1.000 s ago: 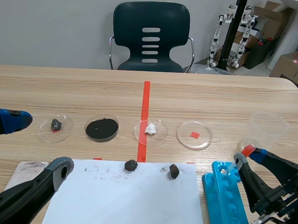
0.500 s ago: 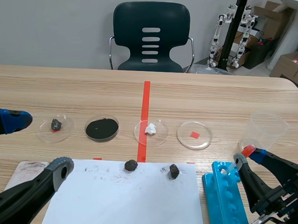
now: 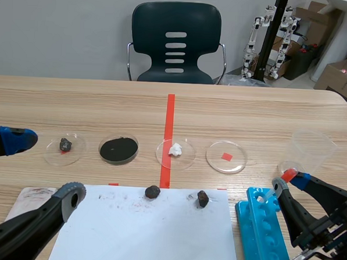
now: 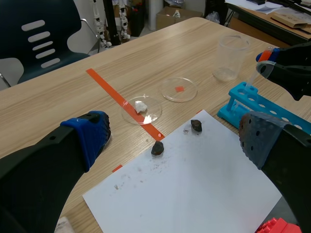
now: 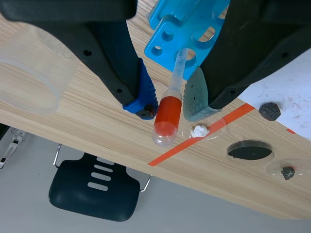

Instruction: Pick up the dropper by the top with the right hand

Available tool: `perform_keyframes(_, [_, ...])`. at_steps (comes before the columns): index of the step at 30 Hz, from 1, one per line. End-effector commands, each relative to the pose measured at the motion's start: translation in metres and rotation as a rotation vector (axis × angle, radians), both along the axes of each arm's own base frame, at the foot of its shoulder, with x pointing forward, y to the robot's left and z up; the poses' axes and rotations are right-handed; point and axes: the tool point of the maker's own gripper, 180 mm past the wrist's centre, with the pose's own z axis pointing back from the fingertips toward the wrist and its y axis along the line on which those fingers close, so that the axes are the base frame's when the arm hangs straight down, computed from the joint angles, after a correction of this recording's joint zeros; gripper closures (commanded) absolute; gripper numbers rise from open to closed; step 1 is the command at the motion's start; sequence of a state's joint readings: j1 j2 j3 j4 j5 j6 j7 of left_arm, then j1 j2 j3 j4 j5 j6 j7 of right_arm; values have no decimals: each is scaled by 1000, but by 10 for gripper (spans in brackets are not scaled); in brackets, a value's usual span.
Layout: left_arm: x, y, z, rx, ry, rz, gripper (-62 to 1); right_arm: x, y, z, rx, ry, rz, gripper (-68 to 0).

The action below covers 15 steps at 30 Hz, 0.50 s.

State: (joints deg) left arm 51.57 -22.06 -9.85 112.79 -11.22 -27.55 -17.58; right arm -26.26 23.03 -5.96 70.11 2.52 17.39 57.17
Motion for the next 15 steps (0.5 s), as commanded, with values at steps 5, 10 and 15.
perform_keyframes(5, [1,-1,6,-26,-14,2,-559,3,-4,12,7,-48,0,-156])
perform_keyframes(10, [1,-1,6,-26,-14,2,-559,3,-4,14,11,-55,1,-151])
perform_keyframes(15, [1,-1,6,-26,-14,2,-559,3,-4,14,13,-57,1,-137])
